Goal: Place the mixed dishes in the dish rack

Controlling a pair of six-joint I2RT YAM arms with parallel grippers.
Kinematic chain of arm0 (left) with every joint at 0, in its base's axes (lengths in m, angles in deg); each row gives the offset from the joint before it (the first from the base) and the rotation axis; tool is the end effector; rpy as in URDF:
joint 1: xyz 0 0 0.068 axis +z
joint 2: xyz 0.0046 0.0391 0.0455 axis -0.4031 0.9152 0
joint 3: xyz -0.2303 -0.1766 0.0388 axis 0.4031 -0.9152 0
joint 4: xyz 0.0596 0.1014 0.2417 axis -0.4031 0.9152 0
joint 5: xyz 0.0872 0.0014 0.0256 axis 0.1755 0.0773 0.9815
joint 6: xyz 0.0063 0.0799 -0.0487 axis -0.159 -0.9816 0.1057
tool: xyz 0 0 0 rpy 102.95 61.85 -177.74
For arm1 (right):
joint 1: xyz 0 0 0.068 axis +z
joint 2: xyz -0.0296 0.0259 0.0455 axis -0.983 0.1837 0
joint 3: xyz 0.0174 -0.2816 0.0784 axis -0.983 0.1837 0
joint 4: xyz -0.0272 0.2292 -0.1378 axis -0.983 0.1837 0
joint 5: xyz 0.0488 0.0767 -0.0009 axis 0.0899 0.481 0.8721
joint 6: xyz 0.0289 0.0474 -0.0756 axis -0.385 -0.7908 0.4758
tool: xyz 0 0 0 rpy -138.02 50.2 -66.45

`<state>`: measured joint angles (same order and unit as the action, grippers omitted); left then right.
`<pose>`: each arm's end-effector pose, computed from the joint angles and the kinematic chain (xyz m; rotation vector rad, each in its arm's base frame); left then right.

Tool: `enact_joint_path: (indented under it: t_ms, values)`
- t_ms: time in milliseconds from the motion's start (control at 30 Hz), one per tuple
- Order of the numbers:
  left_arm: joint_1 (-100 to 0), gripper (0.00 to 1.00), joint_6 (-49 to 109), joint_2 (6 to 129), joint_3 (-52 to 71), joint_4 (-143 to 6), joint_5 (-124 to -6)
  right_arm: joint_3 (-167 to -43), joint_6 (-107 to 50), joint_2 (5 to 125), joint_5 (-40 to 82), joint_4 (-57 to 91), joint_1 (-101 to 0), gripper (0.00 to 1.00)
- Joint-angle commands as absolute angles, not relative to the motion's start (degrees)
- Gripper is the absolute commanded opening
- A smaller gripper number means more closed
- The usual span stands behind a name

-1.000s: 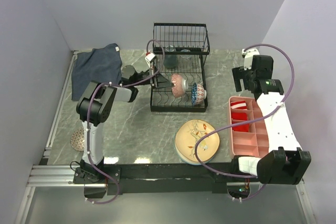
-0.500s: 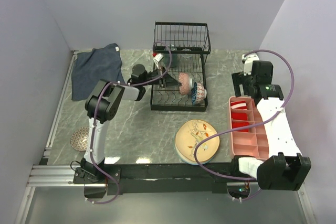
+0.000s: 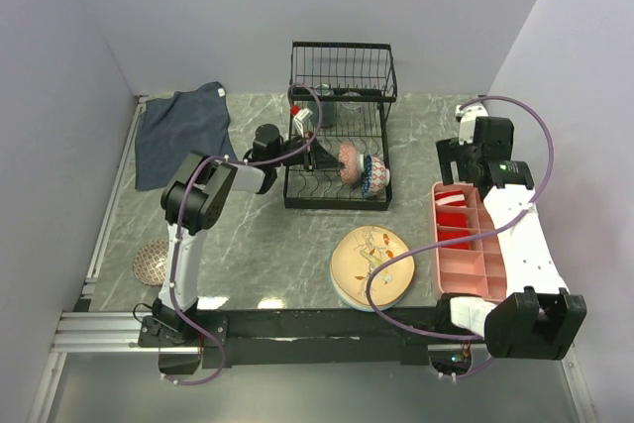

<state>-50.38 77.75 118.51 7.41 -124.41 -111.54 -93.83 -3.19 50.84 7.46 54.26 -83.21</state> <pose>0.4180 -0.2868 0.1715 0.3962 1.8627 -1.8261 0.2820 -0.0276 0.3217 -0.2383 2.2826 -0.3225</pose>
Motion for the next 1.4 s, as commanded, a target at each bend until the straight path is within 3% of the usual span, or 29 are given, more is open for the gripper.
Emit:
enact_joint_path:
  t_ms: [0, 500, 567, 600, 733, 1000, 1200, 1367]
  values:
    - [-51.0, 0.01, 70.0, 115.2, 8.1, -116.6, -111.5, -93.2, -4.3, 50.5, 8.5, 52.6, -83.7, 1.00]
    - [-52.2, 0.02, 59.2, 109.7, 2.4, -106.2, -110.5, -91.1, -5.2, 50.5, 10.1, 50.4, -83.7, 1.00]
    - [-52.3, 0.12, 59.2, 109.4, 2.1, -106.4, -110.2, -90.9, -5.2, 50.3, 10.3, 50.4, -83.7, 1.00]
    - [-52.2, 0.25, 59.2, 109.1, 1.8, -106.8, -109.7, -90.8, -5.2, 50.3, 10.3, 50.4, -83.7, 1.00]
    - [-52.2, 0.46, 57.7, 106.4, 1.1, -104.4, -106.5, -89.9, -5.3, 49.7, 10.8, 49.8, -83.6, 1.00]
    - [-50.8, 0.58, 42.9, 95.5, 2.2, -84.6, -99.4, -89.5, -6.0, 51.1, 12.6, 47.4, -83.7, 1.00]
    - [-47.2, 0.59, 16.0, 82.5, 6.1, -49.1, -93.9, -87.5, -6.0, 48.3, 21.0, 40.9, -83.6, 1.00]
    - [-35.0, 0.61, -2.3, 69.3, 3.9, -24.4, -83.3, -82.2, -6.4, 46.2, 26.1, 33.0, -80.8, 1.00]
